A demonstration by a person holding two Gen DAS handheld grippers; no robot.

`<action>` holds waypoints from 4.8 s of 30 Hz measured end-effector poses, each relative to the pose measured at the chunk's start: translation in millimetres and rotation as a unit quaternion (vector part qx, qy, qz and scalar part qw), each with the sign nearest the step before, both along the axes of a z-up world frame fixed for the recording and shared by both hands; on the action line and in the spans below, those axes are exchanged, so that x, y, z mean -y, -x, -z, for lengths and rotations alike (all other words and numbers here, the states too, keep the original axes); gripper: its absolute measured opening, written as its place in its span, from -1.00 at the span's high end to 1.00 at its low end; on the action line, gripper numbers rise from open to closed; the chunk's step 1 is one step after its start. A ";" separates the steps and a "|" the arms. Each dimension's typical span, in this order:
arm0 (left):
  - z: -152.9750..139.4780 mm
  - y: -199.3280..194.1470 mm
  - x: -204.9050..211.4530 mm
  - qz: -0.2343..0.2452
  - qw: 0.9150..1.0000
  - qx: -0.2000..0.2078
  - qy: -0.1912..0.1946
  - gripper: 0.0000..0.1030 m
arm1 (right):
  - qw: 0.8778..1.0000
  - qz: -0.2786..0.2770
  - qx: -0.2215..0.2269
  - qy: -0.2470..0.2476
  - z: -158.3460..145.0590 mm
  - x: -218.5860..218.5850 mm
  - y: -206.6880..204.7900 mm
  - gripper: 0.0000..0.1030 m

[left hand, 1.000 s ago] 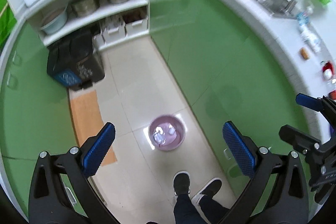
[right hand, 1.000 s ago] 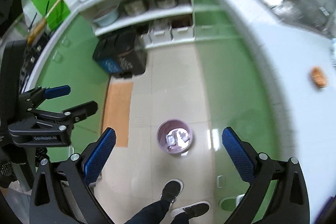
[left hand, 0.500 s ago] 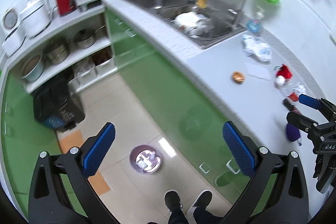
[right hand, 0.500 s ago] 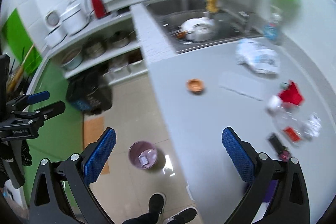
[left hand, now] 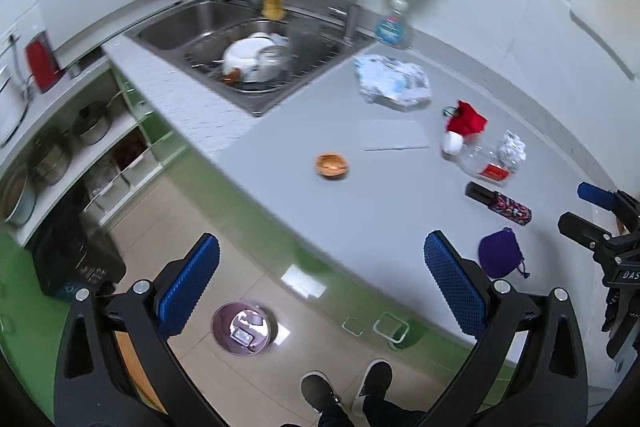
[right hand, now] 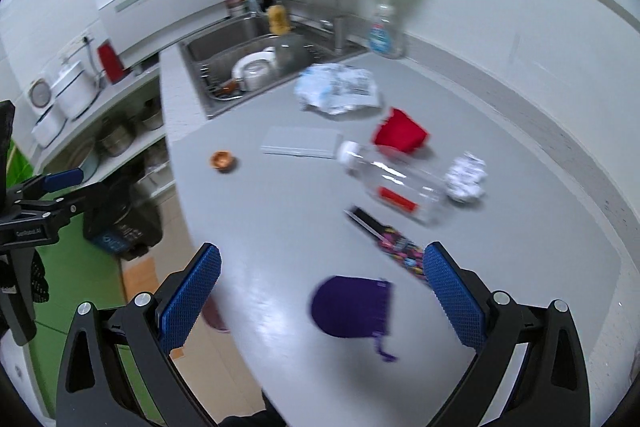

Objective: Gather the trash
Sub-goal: 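Raise both tools back toward the counter, then grasp the walnut shell with the left tool while the right tool grasps the black spray bottle, then carry both items over the pink bin and open both tools to drop them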

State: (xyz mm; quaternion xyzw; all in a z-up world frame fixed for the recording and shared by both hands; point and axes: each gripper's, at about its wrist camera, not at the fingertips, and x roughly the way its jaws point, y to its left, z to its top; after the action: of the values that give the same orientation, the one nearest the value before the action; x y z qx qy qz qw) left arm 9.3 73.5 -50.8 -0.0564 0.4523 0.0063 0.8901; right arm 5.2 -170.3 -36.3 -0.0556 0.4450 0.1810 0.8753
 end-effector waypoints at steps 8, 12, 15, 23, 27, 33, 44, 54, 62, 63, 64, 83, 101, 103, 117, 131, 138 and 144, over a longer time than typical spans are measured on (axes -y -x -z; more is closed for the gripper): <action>17.1 -32.5 29.5 0.024 1.000 -0.019 -0.002 -0.95 | 1.000 0.014 -0.007 0.012 9.3 31.4 -11.0 -0.88; 29.3 -47.8 31.1 0.024 0.999 -0.035 -0.001 -0.95 | 1.000 0.004 -0.024 0.018 24.4 35.5 -22.9 -0.88; 38.2 -56.2 28.7 0.024 0.999 -0.046 0.001 -0.95 | 0.999 -0.005 -0.041 0.029 39.0 35.5 -34.8 -0.88; 68.4 -88.7 20.2 0.015 0.997 -0.077 0.011 -0.95 | 0.996 -0.022 -0.071 0.049 69.6 30.7 -59.6 -0.88; 81.2 -104.4 18.8 0.014 0.996 -0.087 0.008 -0.95 | 0.995 -0.024 -0.082 0.055 79.3 30.5 -70.3 -0.88; 99.1 -126.5 19.1 0.016 0.995 -0.099 0.002 -0.94 | 0.993 -0.029 -0.096 0.061 91.9 30.6 -83.0 -0.88; 114.2 -149.5 17.2 0.024 0.995 -0.096 -0.003 -0.95 | 0.990 -0.037 -0.111 0.074 104.0 30.4 -90.4 -0.54; 123.0 -153.6 7.4 0.021 0.995 -0.094 0.001 -0.92 | 0.988 -0.051 -0.117 0.086 111.7 32.5 -92.4 0.06; 118.6 -150.2 2.1 0.006 0.995 -0.091 -0.042 -0.18 | 0.988 -0.056 -0.113 0.089 109.4 27.5 -93.7 0.45; 117.5 -149.7 -0.6 0.006 0.995 -0.090 -0.041 -0.06 | 0.988 -0.060 -0.113 0.088 109.1 25.9 -92.9 0.50; 116.4 -149.5 -2.0 0.009 0.995 -0.090 -0.039 0.13 | 0.988 -0.063 -0.110 0.092 108.8 23.1 -91.4 0.54; 88.3 -142.2 27.6 0.050 0.996 -0.068 -0.021 0.30 | 0.992 -0.044 -0.094 0.076 84.3 31.2 -86.7 0.57; 36.5 -65.7 12.6 0.028 0.999 -0.036 -0.023 0.30 | 0.994 -0.088 -0.033 0.049 24.7 -10.4 -52.0 0.57; 33.0 -54.5 6.7 0.019 0.999 -0.033 -0.027 0.30 | 0.993 -0.106 -0.028 0.045 19.9 -25.9 -44.9 0.57; 51.8 61.4 -88.1 -0.109 0.993 -0.049 -0.018 0.30 | 0.966 -0.253 -0.036 0.033 36.3 -162.1 9.4 0.57; 158.2 141.8 -179.7 -0.223 0.969 -0.106 0.024 0.30 | 0.920 -0.376 -0.099 0.059 149.0 -310.2 53.8 0.57; 265.6 161.7 -216.2 -0.256 0.955 -0.141 0.054 0.30 | 0.900 -0.406 -0.140 0.082 266.0 -363.1 64.4 0.57; 362.8 170.7 -236.8 -0.275 0.945 -0.158 0.075 0.30 | 0.888 -0.415 -0.173 0.098 376.5 -393.2 67.2 0.57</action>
State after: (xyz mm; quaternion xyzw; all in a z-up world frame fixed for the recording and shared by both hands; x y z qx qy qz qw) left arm -161.4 310.3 -413.6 -0.2439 0.5530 0.2257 0.7641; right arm -62.0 222.9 -412.8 -0.2886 0.5414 0.4900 0.6193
